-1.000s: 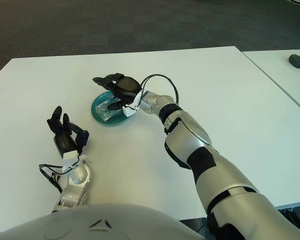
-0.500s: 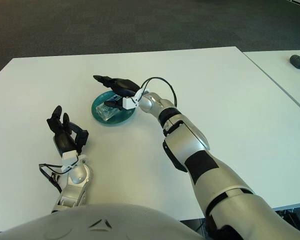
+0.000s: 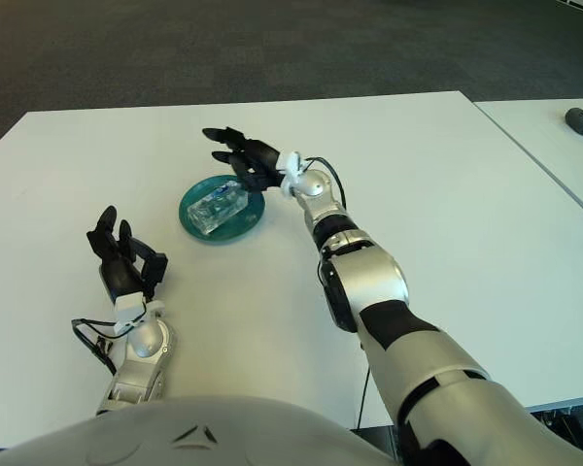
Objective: Put the bottle into the plate.
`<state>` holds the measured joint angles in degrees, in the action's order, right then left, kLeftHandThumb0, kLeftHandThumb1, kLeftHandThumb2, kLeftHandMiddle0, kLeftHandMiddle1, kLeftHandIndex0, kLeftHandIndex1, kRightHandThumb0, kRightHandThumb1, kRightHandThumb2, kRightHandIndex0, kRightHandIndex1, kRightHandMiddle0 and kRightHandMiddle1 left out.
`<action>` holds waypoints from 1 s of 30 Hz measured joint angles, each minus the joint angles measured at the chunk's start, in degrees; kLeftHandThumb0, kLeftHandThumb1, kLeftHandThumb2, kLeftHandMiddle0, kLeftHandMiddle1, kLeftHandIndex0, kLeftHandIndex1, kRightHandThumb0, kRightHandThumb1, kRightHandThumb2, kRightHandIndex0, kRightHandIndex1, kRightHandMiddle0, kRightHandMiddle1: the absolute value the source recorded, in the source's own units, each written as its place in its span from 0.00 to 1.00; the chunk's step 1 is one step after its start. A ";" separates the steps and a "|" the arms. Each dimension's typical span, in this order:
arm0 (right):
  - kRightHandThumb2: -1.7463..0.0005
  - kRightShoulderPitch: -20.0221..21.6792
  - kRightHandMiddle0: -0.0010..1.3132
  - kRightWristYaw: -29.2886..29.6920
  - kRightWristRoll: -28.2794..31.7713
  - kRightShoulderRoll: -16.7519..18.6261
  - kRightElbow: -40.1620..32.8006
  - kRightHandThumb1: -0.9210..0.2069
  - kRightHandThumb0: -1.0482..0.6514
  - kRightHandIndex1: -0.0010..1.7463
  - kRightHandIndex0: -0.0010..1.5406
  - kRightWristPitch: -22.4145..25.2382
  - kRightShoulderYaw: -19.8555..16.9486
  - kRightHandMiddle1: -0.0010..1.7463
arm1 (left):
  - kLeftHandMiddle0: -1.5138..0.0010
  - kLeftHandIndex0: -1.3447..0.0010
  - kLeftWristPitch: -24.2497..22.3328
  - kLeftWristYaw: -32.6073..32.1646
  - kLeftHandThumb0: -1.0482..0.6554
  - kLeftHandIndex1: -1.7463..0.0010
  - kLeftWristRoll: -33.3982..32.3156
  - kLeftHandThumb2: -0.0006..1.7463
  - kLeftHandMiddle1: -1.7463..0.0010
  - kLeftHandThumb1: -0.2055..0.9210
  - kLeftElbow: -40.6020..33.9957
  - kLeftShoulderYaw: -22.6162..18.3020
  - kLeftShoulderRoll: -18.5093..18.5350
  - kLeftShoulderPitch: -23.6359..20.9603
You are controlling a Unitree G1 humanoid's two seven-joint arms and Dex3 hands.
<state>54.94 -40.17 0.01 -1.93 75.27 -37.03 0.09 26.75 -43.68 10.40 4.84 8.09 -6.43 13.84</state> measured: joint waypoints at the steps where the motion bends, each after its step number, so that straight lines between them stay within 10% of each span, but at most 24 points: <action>1: 0.39 -0.01 0.00 -0.99 1.00 -0.50 -0.03 0.00 0.02 0.03 0.15 1.34 -0.93 0.34 | 0.73 1.00 0.02 0.24 0.13 0.57 -0.08 0.60 1.00 1.00 -0.26 -0.19 0.00 0.18; 14: 0.51 -6.80 0.00 -2.14 9.51 0.58 -1.46 0.00 0.16 0.06 0.27 16.31 -10.42 0.54 | 0.70 1.00 -0.92 5.27 0.14 0.51 -3.42 0.57 0.99 1.00 -5.04 -1.87 0.00 3.83; 23: 0.58 -9.57 0.06 1.75 10.20 3.57 -2.84 0.00 0.24 0.09 0.34 15.07 -11.94 0.55 | 0.56 0.90 -4.64 9.59 0.25 0.42 -7.01 0.38 0.88 1.00 -9.06 -4.72 -0.31 6.99; 30: 0.61 -13.46 0.09 1.30 10.27 4.83 -4.58 0.00 0.21 0.40 0.23 9.42 -12.57 0.59 | 0.61 0.81 -6.77 12.19 0.30 0.40 -8.24 0.33 0.66 0.99 -12.23 -6.91 -1.15 9.84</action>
<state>41.48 -38.87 10.29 2.90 70.69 -27.61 -12.48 19.98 -31.49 2.16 -7.39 1.18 -7.58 23.67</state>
